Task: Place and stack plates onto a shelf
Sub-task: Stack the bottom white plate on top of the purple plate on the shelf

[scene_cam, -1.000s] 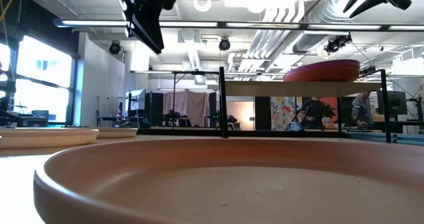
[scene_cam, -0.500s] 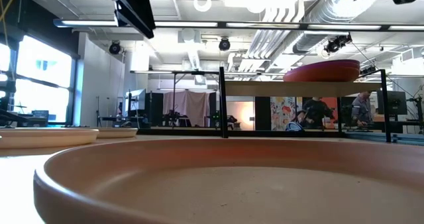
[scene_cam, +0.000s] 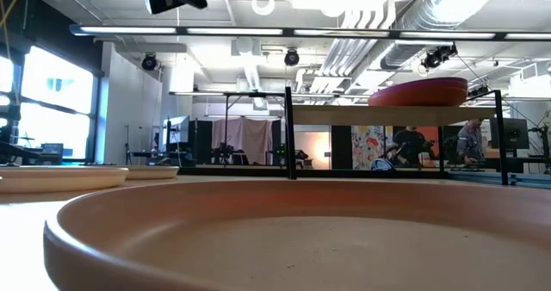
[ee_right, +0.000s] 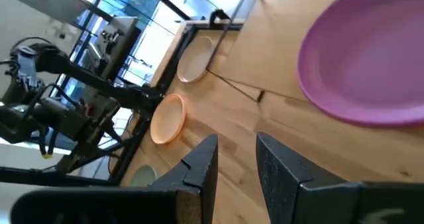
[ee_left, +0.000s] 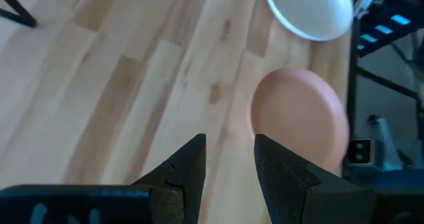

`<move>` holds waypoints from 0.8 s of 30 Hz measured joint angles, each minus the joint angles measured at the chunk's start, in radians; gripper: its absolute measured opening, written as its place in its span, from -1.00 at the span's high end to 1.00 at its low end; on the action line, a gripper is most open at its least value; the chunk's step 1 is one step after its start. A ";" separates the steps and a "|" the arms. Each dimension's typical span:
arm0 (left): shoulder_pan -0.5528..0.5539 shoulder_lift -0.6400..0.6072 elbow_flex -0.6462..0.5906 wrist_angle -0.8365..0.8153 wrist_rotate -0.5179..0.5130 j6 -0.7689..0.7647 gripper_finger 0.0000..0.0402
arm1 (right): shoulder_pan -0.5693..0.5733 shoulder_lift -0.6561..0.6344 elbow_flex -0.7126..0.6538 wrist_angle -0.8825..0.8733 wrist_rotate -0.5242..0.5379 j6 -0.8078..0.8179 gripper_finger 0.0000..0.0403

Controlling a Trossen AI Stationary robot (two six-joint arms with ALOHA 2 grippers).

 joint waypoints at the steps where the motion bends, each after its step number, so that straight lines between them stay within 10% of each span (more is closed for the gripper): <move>1: -0.007 0.000 0.000 0.006 0.000 -0.010 0.42 | 0.000 0.001 0.000 0.018 0.000 -0.009 0.58; 16: -0.019 0.000 0.000 0.065 -0.040 -0.180 0.42 | 0.000 0.119 0.000 0.618 -0.167 -0.113 0.58; 24: -0.017 0.000 0.000 0.065 -0.100 -0.211 0.42 | 0.089 0.201 0.000 0.550 -0.339 -0.244 0.58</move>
